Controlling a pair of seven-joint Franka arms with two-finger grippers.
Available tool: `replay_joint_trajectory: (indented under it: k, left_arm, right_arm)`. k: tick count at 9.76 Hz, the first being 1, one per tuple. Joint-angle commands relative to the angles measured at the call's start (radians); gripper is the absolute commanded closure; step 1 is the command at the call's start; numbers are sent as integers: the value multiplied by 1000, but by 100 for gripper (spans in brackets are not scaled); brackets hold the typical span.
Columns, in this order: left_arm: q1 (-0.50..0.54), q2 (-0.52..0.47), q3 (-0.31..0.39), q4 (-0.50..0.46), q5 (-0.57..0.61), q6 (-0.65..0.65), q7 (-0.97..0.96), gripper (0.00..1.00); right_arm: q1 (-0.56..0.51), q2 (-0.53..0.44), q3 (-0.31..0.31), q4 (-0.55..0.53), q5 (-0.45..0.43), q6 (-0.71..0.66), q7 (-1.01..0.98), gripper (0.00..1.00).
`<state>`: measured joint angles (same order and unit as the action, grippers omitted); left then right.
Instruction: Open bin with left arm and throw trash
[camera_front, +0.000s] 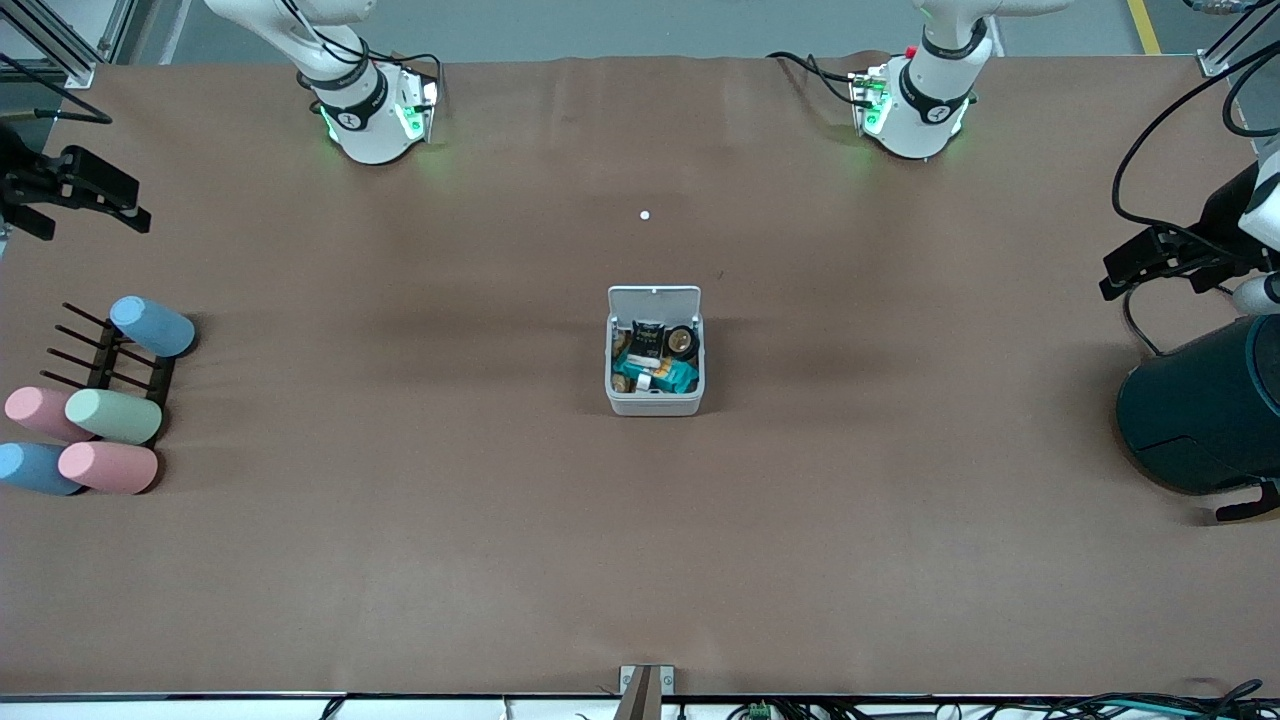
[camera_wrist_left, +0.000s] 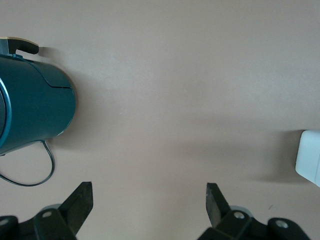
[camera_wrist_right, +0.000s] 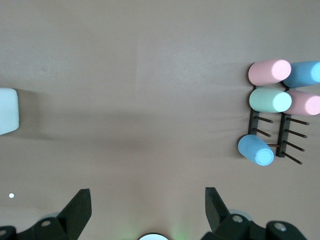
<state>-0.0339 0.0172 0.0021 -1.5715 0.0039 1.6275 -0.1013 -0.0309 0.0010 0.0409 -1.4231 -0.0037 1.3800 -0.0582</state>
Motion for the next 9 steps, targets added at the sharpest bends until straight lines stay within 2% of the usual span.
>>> replay_joint_trajectory:
  k: [1, 9]
  left_arm:
    - [3, 6, 1, 18, -13, -5, 19, 0]
    - [2, 10, 1, 18, -12, -3, 19, 0]
  right_arm:
    - [0, -23, 11, -24, -32, 16, 4, 0]
    - [-26, -9, 13, -14, -13, 43, 6, 0]
